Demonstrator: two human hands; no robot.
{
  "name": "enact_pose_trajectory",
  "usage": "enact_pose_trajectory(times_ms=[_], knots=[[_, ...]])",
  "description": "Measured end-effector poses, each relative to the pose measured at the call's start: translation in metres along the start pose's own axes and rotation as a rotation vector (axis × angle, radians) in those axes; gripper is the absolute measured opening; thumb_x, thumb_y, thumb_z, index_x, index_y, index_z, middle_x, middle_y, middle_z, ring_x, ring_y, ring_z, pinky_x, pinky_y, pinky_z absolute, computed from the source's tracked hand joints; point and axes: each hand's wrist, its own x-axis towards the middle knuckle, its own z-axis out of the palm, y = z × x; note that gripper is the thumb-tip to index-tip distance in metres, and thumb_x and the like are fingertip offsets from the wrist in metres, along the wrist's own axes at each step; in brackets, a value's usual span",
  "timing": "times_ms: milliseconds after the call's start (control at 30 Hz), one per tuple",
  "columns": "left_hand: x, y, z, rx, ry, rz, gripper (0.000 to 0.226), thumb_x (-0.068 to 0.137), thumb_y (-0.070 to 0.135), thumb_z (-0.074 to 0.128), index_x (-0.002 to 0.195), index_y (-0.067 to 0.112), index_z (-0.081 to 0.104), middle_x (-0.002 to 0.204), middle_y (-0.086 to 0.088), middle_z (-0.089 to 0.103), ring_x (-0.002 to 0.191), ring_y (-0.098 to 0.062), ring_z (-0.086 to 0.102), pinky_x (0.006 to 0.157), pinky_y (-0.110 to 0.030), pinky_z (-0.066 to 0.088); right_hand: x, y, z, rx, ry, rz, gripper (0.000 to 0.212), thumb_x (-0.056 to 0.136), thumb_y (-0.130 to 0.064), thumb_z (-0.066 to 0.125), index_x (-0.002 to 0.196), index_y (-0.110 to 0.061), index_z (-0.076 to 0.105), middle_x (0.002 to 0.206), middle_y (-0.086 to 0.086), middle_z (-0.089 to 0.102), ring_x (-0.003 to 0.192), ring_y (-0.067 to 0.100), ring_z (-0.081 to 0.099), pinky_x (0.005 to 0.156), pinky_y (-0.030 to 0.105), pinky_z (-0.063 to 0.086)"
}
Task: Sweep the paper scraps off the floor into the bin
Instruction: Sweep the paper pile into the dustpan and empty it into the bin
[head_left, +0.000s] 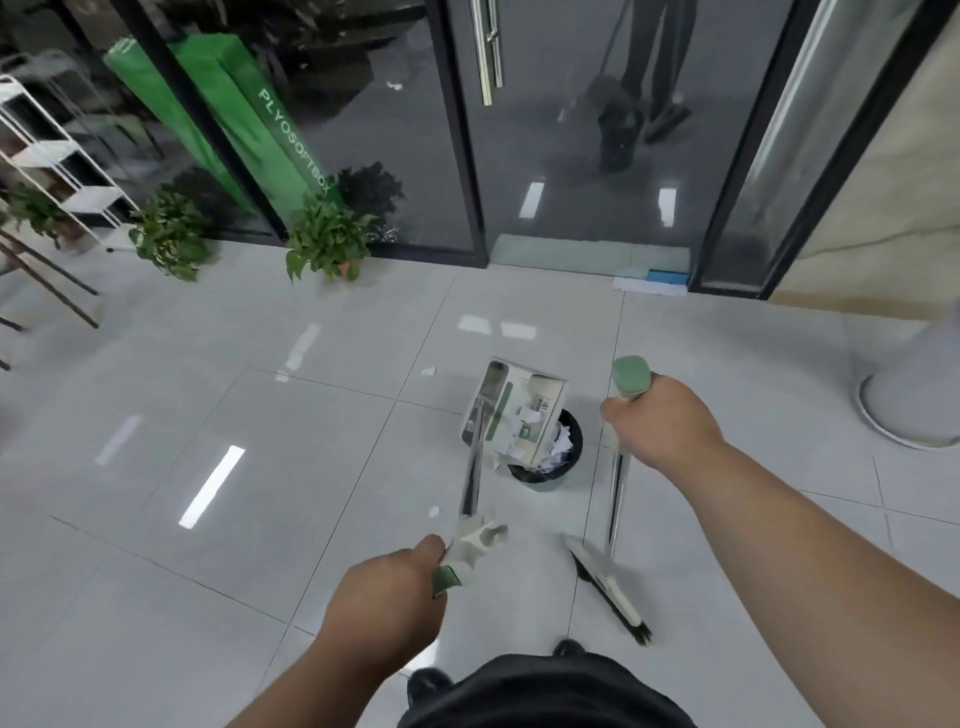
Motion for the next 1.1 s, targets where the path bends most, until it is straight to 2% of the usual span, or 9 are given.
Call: enact_pose_trajectory(times_ms=[67,133,233,367,500,667,833,933,1100], knots=[[0.005,-0.002,0.002,0.052,0.05,0.082,0.014,0.088,0.03,0.061,0.099,0.026,0.053,0.058,0.007,0.037,0.051,-0.021,0.042,0.042,-0.025,0.019,0.003,0.002,-0.004,0.008,0.011,0.001,0.019,0.084,-0.028,0.058,0.068,-0.022,0.048,0.065,-0.001,0.055,0.061,0.024,0.052,0.053,0.027,0.034],[0.01,-0.005,-0.002,0.13,-0.003,0.184,0.028,0.066,0.028,0.078,0.082,0.026,0.055,0.047,0.007,0.034,0.036,-0.017,0.026,0.038,-0.02,0.004,0.005,0.005,-0.007,0.018,0.022,0.003,0.019,0.084,-0.028,0.058,0.069,-0.022,0.049,0.065,-0.002,0.055,0.061,0.024,0.052,0.053,0.027,0.034],[0.019,-0.005,-0.009,0.22,0.029,0.226,0.033,0.051,0.026,0.08,0.077,0.026,0.06,0.039,0.006,0.041,0.035,-0.016,0.015,0.044,-0.016,-0.006,0.006,0.013,-0.011,0.022,0.037,0.02,0.017,0.084,-0.028,0.058,0.071,-0.02,0.051,0.067,-0.001,0.057,0.061,0.024,0.054,0.055,0.027,0.036],[0.024,-0.007,-0.014,0.296,-0.008,0.251,0.032,0.058,0.022,0.078,0.083,0.024,0.058,0.046,0.008,0.033,0.034,-0.018,0.023,0.041,-0.017,0.005,0.002,0.019,-0.015,0.028,0.043,0.03,0.017,0.084,-0.028,0.057,0.071,-0.02,0.049,0.067,0.0,0.056,0.064,0.026,0.055,0.056,0.028,0.037],[0.029,-0.007,-0.024,0.31,0.038,0.302,0.024,0.067,0.021,0.072,0.087,0.022,0.059,0.05,0.004,0.052,0.036,-0.02,0.028,0.042,-0.018,0.004,0.001,0.02,-0.011,0.027,0.039,0.024,0.019,0.083,-0.03,0.058,0.069,-0.022,0.049,0.067,-0.002,0.055,0.066,0.027,0.055,0.057,0.027,0.037],[0.032,-0.005,-0.04,0.34,0.054,0.355,0.037,0.048,0.019,0.08,0.078,0.022,0.058,0.041,0.004,0.044,0.033,-0.018,0.016,0.045,-0.016,-0.003,-0.001,0.015,-0.008,0.006,0.019,0.015,0.017,0.082,-0.031,0.057,0.069,-0.022,0.05,0.068,-0.002,0.058,0.066,0.027,0.056,0.055,0.026,0.037],[0.031,-0.007,-0.051,0.346,0.127,0.353,0.023,0.07,0.02,0.066,0.092,0.021,0.059,0.055,0.002,0.058,0.039,-0.024,0.033,0.04,-0.021,0.015,-0.001,0.011,-0.011,0.006,0.005,0.02,0.015,0.083,-0.03,0.056,0.071,-0.021,0.053,0.069,-0.001,0.061,0.066,0.025,0.059,0.056,0.026,0.039],[0.029,-0.005,-0.065,0.359,0.119,0.359,0.027,0.061,0.019,0.072,0.085,0.022,0.06,0.048,0.005,0.051,0.036,-0.021,0.027,0.04,-0.019,0.015,0.0,0.011,-0.013,0.012,0.006,0.029,0.016,0.083,-0.03,0.057,0.071,-0.02,0.055,0.069,-0.002,0.06,0.064,0.022,0.057,0.055,0.026,0.039],[0.029,-0.005,-0.085,0.413,0.129,0.418,0.043,0.038,0.02,0.084,0.074,0.021,0.059,0.04,0.007,0.041,0.034,-0.018,0.015,0.048,-0.013,-0.001,0.0,0.013,-0.017,0.013,0.012,0.049,0.016,0.084,-0.03,0.058,0.073,-0.019,0.055,0.068,0.0,0.06,0.058,0.021,0.055,0.054,0.026,0.037]])
